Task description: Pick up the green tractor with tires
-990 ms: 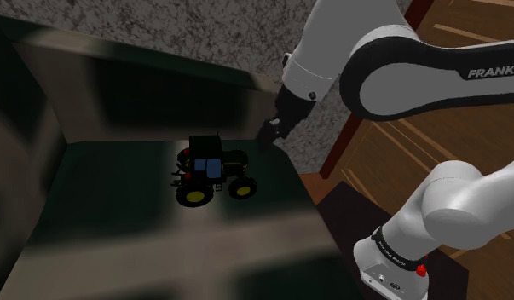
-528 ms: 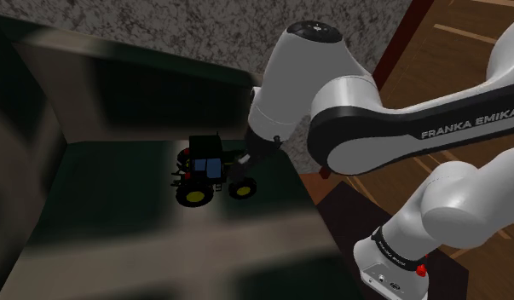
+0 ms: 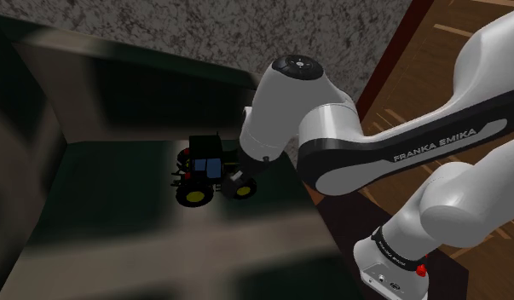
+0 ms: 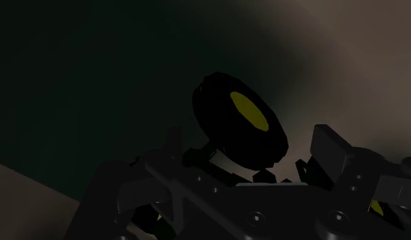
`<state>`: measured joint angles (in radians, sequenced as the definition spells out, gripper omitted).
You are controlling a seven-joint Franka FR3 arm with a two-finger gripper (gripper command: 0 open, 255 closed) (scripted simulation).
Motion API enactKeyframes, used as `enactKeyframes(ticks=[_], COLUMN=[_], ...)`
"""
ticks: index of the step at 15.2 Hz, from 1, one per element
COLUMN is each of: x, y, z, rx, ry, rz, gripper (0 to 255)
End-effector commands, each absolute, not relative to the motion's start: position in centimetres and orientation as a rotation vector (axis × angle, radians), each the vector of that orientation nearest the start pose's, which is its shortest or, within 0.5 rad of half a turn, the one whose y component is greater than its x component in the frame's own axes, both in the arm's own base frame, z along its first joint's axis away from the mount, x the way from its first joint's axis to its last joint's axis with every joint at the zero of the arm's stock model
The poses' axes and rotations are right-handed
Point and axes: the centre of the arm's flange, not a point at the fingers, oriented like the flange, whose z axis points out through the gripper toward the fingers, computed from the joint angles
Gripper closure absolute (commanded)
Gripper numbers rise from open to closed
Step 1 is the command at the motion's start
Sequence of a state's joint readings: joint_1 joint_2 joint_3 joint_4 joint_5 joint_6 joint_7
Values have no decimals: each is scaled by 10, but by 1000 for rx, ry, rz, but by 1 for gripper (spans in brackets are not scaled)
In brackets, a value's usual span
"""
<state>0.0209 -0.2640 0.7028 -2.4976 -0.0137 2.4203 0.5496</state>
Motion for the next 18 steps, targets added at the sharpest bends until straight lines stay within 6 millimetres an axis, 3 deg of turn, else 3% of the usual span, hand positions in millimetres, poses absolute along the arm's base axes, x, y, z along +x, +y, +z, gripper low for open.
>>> enactKeyframes(ticks=[1, 2, 11, 18], x=[346, 346, 346, 346], y=[304, 304, 304, 304], z=[367, 368, 367, 404], rx=[-3183, -3183, -3183, -3183], ry=[-283, -283, -283, -283], rz=[-332, -332, -332, -332], gripper=[0, 255, 255, 255])
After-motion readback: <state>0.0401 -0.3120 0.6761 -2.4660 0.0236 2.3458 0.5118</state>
